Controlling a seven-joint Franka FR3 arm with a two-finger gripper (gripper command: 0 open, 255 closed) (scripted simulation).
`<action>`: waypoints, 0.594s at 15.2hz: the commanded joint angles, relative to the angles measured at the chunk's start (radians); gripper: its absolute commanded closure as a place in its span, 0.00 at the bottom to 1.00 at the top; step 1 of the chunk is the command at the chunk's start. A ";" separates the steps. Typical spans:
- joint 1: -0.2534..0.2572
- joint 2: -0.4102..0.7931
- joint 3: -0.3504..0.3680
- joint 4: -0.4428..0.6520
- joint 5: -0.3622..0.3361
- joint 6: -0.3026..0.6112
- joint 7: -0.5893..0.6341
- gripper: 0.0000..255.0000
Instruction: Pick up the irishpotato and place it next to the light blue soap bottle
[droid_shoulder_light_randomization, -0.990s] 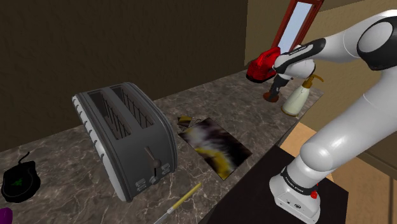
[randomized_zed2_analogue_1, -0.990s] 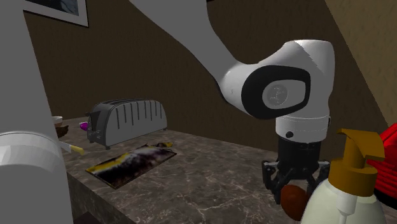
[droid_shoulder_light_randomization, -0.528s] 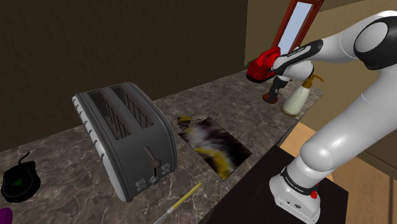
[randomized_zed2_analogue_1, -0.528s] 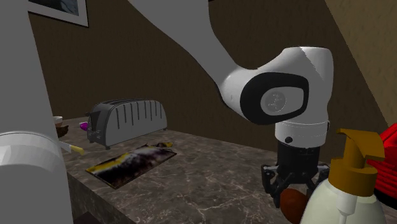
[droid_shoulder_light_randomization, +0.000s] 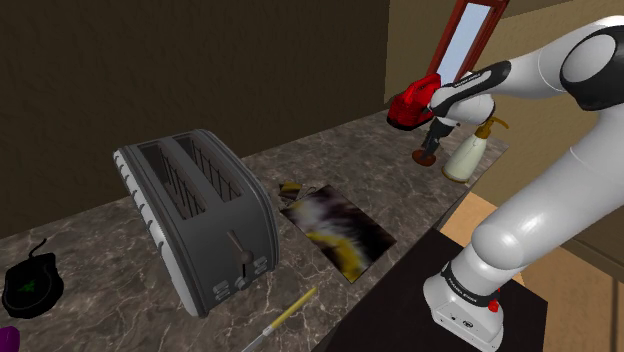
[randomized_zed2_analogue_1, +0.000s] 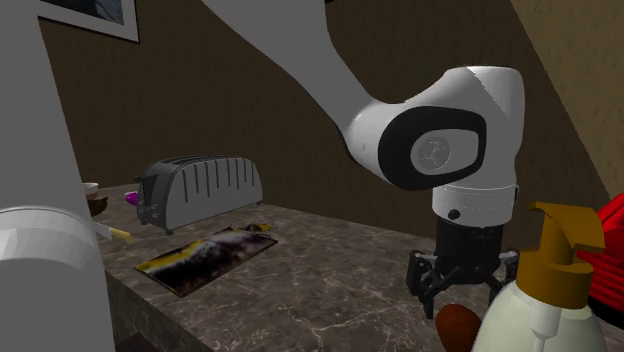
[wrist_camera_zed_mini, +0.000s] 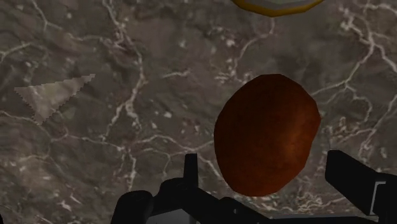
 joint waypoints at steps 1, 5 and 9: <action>-0.006 -0.044 0.003 0.012 -0.039 -0.050 0.027 0.00; -0.016 -0.094 0.012 0.031 -0.076 -0.111 0.054 0.00; -0.016 -0.094 0.012 0.031 -0.076 -0.111 0.054 0.00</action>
